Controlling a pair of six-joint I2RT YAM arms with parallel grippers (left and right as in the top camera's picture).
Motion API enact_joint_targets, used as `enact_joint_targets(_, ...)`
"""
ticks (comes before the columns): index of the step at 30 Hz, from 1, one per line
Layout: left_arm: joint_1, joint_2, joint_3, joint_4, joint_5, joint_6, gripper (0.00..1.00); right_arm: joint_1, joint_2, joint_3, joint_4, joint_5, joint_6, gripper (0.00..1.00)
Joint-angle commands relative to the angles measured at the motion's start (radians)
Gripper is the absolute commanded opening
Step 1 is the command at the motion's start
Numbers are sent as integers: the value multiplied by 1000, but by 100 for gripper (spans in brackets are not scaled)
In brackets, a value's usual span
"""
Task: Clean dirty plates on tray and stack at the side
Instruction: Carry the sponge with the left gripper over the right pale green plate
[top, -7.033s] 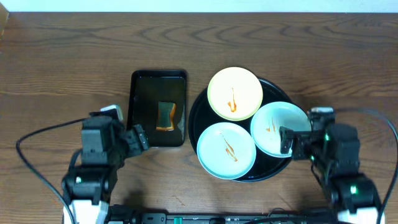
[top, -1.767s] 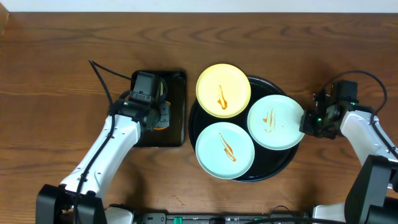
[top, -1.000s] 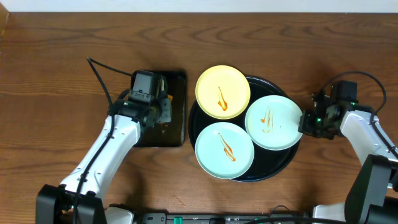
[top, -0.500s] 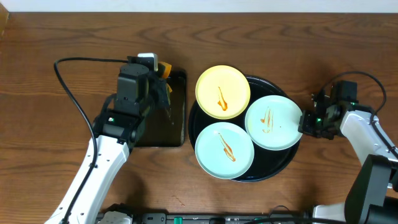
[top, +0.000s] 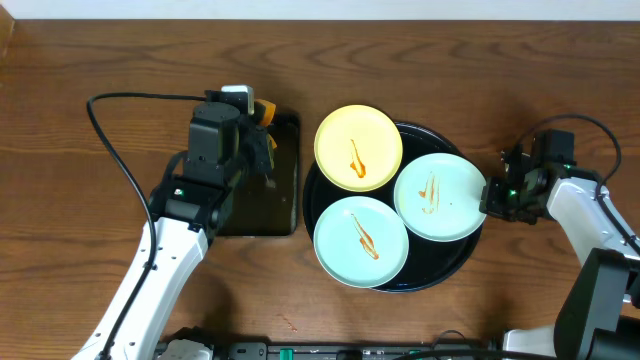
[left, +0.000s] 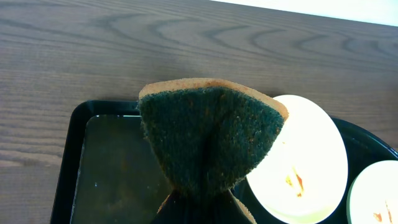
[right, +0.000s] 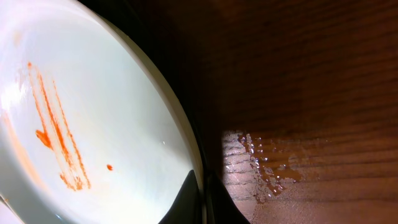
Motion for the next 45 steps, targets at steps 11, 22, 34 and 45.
enact_joint_targets(11, -4, 80, 7, -91, -11, 3, 7, 0, 7, 9, 0, -23, -2, 1)
enact_joint_targets(22, -4, 362, 7, -154, 124, -64, 8, 0, 7, 9, -4, -23, -2, 1)
enact_joint_targets(34, -116, 402, 6, -163, 160, -67, 7, 0, 6, 9, -4, -23, -2, 1)
enact_joint_targets(45, -132, 382, 7, -173, 159, -67, 8, 0, 7, 9, -4, -22, -2, 1)
